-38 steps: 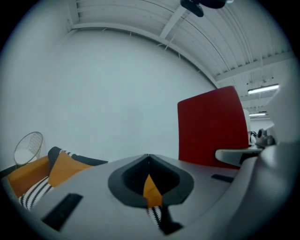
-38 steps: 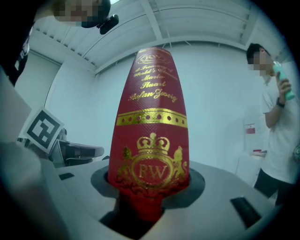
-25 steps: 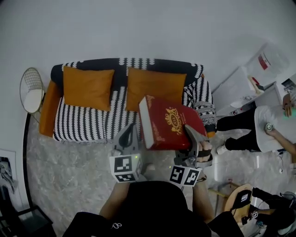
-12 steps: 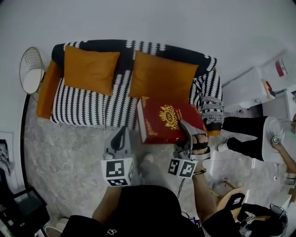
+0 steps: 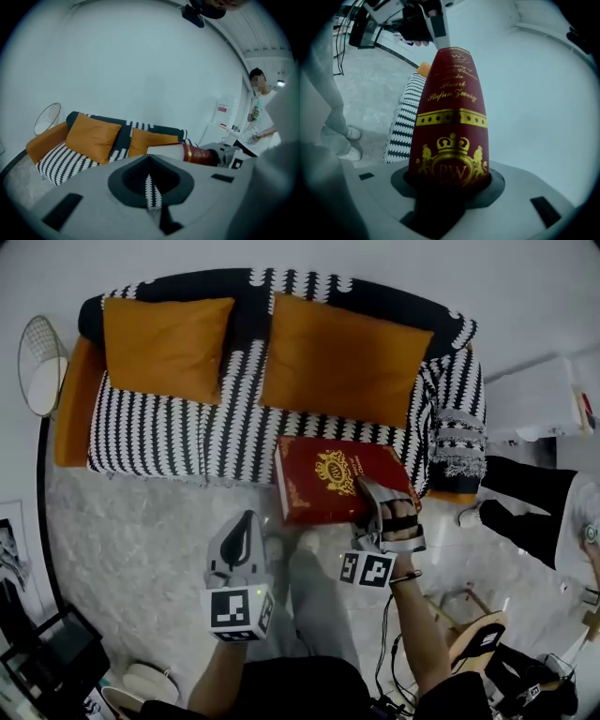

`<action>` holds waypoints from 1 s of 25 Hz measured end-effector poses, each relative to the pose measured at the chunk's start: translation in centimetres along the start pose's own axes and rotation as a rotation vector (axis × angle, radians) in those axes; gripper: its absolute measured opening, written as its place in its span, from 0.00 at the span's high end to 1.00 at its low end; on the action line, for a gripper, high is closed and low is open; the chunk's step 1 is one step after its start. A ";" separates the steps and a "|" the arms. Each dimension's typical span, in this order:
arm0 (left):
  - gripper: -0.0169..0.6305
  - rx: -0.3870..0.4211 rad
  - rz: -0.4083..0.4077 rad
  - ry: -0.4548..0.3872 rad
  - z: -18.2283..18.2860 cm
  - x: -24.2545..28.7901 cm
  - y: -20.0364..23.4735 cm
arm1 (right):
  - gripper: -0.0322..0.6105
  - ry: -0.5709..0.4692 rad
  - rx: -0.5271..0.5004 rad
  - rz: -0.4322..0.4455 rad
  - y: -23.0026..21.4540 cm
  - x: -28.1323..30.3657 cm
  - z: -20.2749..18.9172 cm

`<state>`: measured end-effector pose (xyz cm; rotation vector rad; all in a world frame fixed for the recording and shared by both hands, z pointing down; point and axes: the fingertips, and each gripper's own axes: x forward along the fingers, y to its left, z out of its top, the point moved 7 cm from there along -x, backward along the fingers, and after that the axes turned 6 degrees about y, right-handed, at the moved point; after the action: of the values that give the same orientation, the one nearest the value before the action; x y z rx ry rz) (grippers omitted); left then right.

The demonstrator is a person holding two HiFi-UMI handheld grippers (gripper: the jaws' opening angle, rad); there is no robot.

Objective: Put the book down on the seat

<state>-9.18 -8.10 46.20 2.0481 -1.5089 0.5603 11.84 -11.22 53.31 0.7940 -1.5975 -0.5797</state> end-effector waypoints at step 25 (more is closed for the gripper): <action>0.95 -0.112 0.009 0.110 -9.4 9.5 4.0 | 0.61 0.208 -0.182 0.078 11.8 26.7 -2.8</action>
<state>-10.46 -10.04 59.95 1.8963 -1.4531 0.5693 10.70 -23.90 79.73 0.6315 -1.3584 -0.5584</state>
